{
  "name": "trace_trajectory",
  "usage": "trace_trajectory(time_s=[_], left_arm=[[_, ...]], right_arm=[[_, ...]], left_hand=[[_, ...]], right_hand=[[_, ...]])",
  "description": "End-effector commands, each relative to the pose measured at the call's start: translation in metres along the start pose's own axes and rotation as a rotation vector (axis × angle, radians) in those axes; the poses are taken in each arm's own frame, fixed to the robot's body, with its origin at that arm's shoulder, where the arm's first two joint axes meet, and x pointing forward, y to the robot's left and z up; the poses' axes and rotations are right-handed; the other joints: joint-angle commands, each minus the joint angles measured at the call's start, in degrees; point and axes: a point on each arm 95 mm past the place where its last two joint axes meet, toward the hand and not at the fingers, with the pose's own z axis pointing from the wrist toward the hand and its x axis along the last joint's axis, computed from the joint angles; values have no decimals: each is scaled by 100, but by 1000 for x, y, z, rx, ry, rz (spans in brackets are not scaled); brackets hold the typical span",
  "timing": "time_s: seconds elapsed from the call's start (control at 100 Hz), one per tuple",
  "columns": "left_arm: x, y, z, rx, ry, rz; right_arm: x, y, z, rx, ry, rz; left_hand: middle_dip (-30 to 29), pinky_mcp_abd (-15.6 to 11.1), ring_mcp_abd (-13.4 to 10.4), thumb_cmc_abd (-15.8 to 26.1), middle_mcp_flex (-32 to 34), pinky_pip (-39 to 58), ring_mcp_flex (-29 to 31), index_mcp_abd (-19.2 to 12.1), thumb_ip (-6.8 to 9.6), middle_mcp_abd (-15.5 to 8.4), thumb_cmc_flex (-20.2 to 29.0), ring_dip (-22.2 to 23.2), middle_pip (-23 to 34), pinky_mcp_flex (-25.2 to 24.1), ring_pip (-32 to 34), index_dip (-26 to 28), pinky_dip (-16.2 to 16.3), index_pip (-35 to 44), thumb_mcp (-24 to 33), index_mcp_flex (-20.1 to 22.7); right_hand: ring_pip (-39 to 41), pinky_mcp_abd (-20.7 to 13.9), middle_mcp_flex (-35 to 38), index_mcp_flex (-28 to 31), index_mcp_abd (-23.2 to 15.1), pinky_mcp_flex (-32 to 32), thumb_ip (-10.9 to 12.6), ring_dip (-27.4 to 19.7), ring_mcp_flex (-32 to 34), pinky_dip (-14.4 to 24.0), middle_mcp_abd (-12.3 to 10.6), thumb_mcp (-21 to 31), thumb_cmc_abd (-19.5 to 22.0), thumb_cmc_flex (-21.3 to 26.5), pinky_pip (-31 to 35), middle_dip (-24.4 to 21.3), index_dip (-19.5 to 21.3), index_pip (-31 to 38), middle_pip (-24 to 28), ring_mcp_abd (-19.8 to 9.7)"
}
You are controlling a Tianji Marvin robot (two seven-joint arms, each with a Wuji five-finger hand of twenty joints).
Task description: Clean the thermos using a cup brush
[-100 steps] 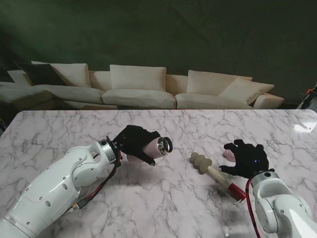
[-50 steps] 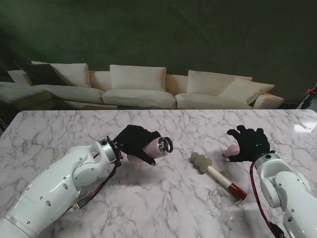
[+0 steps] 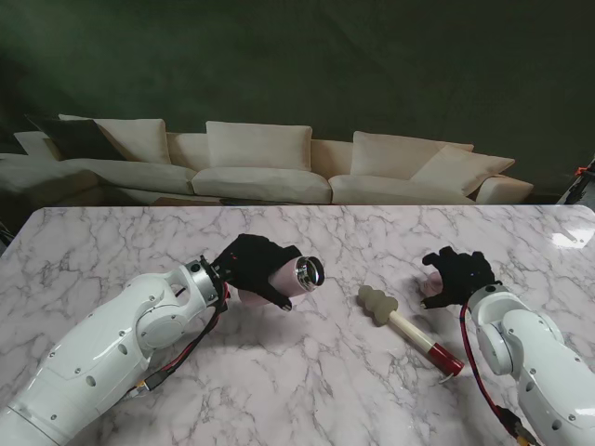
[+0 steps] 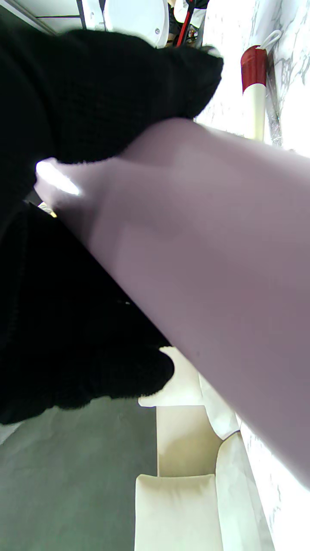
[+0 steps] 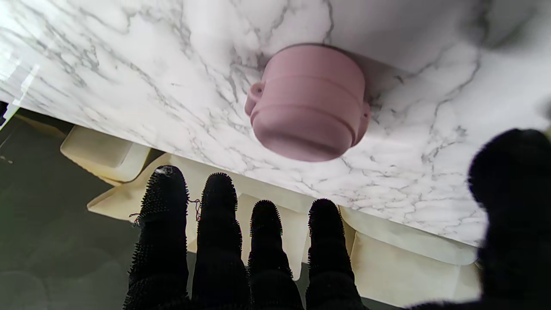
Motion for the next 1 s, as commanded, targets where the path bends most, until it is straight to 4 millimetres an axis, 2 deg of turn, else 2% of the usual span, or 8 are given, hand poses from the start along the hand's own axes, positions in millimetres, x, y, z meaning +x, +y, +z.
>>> trace_trajectory(time_s=[0.0, 0.18, 0.31, 0.39, 0.47, 0.52, 0.68, 0.99], left_arm=[[0, -1, 2, -6, 0, 2], [1, 0, 2, -15, 2, -4], [1, 0, 2, -15, 3, -5], [1, 0, 2, -15, 2, -5], [1, 1, 1, -16, 2, -6], [1, 1, 1, -15, 2, -6], [2, 1, 2, -14, 2, -7], [1, 1, 2, -15, 4, -6]], right_arm=[[0, -9, 3, 27, -12, 7], [2, -17, 10, 53, -17, -5], [4, -20, 16, 73, -30, -5], [4, -22, 18, 81, -32, -4], [5, -24, 20, 90, -36, -1], [5, -26, 21, 95, -40, 3], [8, -32, 23, 105, -51, 30], [15, -39, 27, 102, -68, 79]], left_hand=[[115, -657, -453, 1340, 13, 335, 456, -1272, 376, -222, 2676, 382, 181, 8, 1230, 149, 121, 479, 1993, 408], [111, -647, -449, 1346, 8, 336, 449, -1278, 376, -232, 2675, 383, 179, -5, 1230, 147, 118, 470, 1987, 404], [112, -644, -449, 1352, 7, 342, 448, -1278, 374, -234, 2676, 384, 182, -4, 1230, 150, 119, 470, 1986, 402], [112, -643, -445, 1352, 4, 344, 445, -1275, 373, -235, 2678, 384, 184, -6, 1230, 153, 119, 471, 1985, 404], [112, -638, -443, 1356, 0, 345, 444, -1277, 372, -228, 2679, 385, 184, -10, 1231, 154, 118, 470, 1985, 401], [113, -640, -443, 1356, -1, 345, 444, -1275, 371, -230, 2680, 386, 187, -13, 1232, 154, 118, 468, 1984, 397], [114, -635, -442, 1372, -20, 347, 442, -1273, 365, -226, 2690, 387, 189, -19, 1233, 155, 118, 458, 1983, 379], [116, -626, -427, 1381, -29, 360, 434, -1280, 350, -228, 2703, 398, 204, -26, 1248, 175, 122, 464, 1974, 373]], right_hand=[[174, -101, -7, 82, 131, 30, 54, 162, 103, -43, 138, 144, -188, -218, 134, 55, -51, 69, 162, -106], [286, -304, 1, 55, 167, 112, 53, 248, 117, 22, 146, 132, -238, -27, 249, 86, -75, 95, 245, -178], [434, -381, 37, 83, 217, 255, 185, 320, 195, 65, 205, -492, -140, 950, 315, 141, -148, 291, 406, -194], [470, -412, 44, 138, 231, 341, 238, 330, 241, 71, 229, -489, -31, 1229, 351, 153, -151, 350, 437, -207], [554, -448, 79, 220, 245, 411, -8, 345, 276, 53, 243, 1133, -187, 914, 387, 180, -237, 507, 520, -215], [632, -478, 136, 319, 249, 494, -99, 382, 341, 61, 265, 1555, -221, 880, 430, 222, -221, 590, 618, -236], [963, -485, 398, 893, 142, 971, -143, 533, 676, 81, 305, 2227, -244, 1108, 618, 479, 61, 937, 1231, -231], [2115, -863, 919, 1306, -278, 2307, -79, 1184, 1610, 314, 114, 2714, -551, 1913, 1230, 1385, 731, 1415, 2203, -506]])
